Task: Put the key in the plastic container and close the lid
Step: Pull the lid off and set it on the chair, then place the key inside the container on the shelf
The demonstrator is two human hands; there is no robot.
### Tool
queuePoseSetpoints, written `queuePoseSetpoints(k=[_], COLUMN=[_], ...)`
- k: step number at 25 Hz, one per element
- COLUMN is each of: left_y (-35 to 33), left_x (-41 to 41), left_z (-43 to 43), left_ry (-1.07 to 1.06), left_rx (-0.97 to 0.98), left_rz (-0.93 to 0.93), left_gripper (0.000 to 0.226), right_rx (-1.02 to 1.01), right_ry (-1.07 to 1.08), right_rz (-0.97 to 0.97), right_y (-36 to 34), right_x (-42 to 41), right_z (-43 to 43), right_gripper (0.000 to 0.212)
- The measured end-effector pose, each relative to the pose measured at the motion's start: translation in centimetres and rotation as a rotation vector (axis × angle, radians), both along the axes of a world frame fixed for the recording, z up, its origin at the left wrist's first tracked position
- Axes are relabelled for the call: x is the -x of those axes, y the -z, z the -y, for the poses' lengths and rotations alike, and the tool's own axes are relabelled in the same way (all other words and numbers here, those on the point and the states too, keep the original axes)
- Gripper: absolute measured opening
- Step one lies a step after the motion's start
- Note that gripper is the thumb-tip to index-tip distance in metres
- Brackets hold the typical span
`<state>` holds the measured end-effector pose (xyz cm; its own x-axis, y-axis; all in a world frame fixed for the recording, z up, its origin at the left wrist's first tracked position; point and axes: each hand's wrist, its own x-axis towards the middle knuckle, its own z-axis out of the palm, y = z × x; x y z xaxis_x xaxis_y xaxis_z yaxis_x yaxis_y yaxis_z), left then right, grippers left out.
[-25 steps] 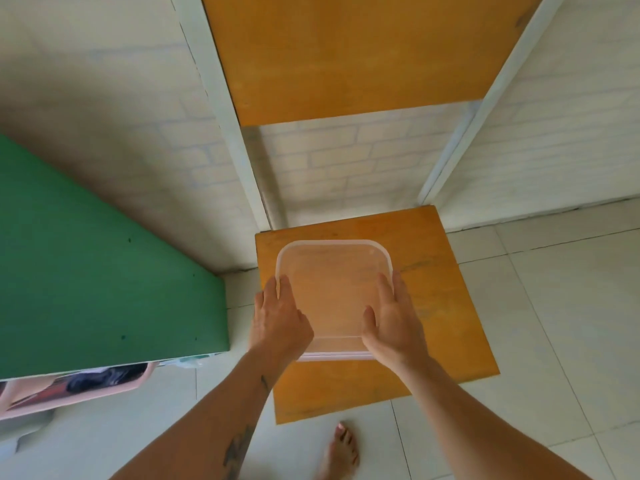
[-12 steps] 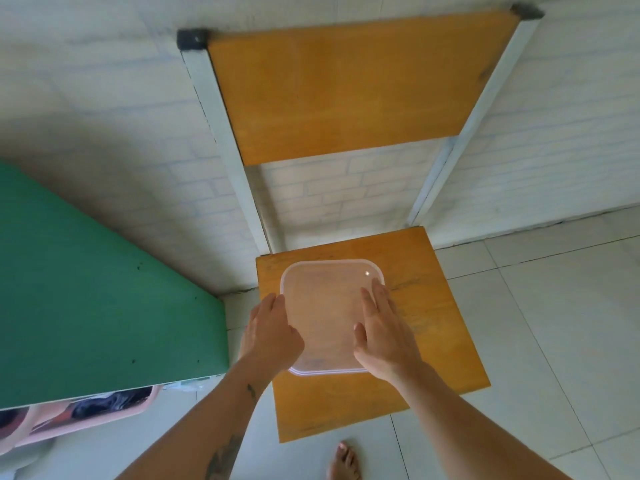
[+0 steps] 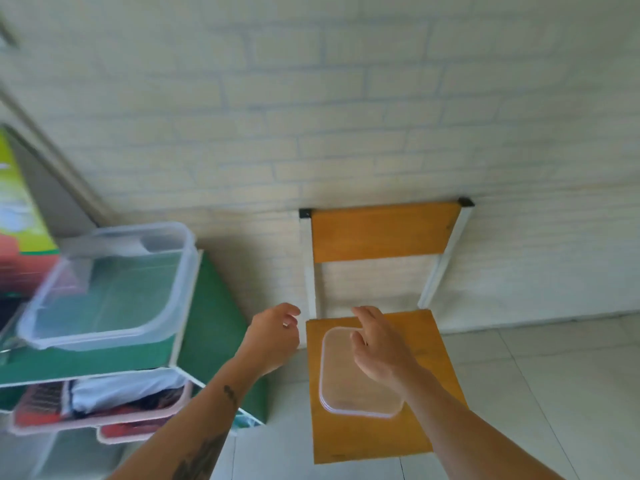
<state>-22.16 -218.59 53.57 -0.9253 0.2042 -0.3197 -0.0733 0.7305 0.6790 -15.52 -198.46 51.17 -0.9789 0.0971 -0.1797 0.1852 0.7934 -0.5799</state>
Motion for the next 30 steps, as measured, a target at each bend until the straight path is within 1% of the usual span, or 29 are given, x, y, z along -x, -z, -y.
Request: queuePoseSetpoints(k=[3,6,10,13,15,18,20,22,25,28,30], left_y=[-4.3,-6.9,-9.9,-11.9,-12.6,-12.7,-12.2,-11.0,-8.5,-5.4,-3.4], left_x=[-1.0,-1.9,-2.5,-2.2,-1.6,-0.3,1.1,2.8,4.7,5.6,5.9], left_z=[2.3,4.9,9.6,14.8,18.6,24.6,28.4,31.9,35.7,38.5,39.9], left_ry=[-0.055,-0.102,-0.184,-0.300,-0.389,-0.467,-0.485,-0.498,-0.498,-0.458,-0.378], left_rx=[-0.049,-0.096,-0.193,-0.254,-0.287,-0.336,-0.336,-0.311,-0.225,-0.121,-0.014], left_rz=[-0.066,-0.137,-0.234,-0.327,-0.410,-0.461,-0.469,-0.471,-0.463,-0.448,-0.425], left_gripper=[0.036,0.031,0.035,0.036,0.037,0.037,0.036,0.035,0.033,0.036,0.040], right_rx=[0.046,0.085,0.126,0.149,0.158,0.187,0.193,0.183,0.130,0.067,0.022], right_ry=[-0.043,-0.081,-0.136,-0.163,-0.160,-0.097,-0.055,-0.017,0.020,0.088,0.111], right_rz=[-0.063,-0.099,-0.114,-0.135,-0.130,-0.088,-0.080,-0.088,-0.115,-0.127,-0.137], right_y=[-4.5,-7.0,-9.1,-10.5,-10.9,-11.1,-10.9,-10.8,-10.3,-9.3,-9.0], right_x=[1.0,2.4,4.5,6.3,7.2,8.4,9.0,9.7,10.3,11.0,11.2], right_z=[2.1,4.6,8.9,13.6,16.7,21.1,23.7,26.0,28.8,30.6,31.3], right_gripper=[0.051,0.052,0.054,0.056,0.058,0.060,0.061,0.056,0.044,0.044,0.046])
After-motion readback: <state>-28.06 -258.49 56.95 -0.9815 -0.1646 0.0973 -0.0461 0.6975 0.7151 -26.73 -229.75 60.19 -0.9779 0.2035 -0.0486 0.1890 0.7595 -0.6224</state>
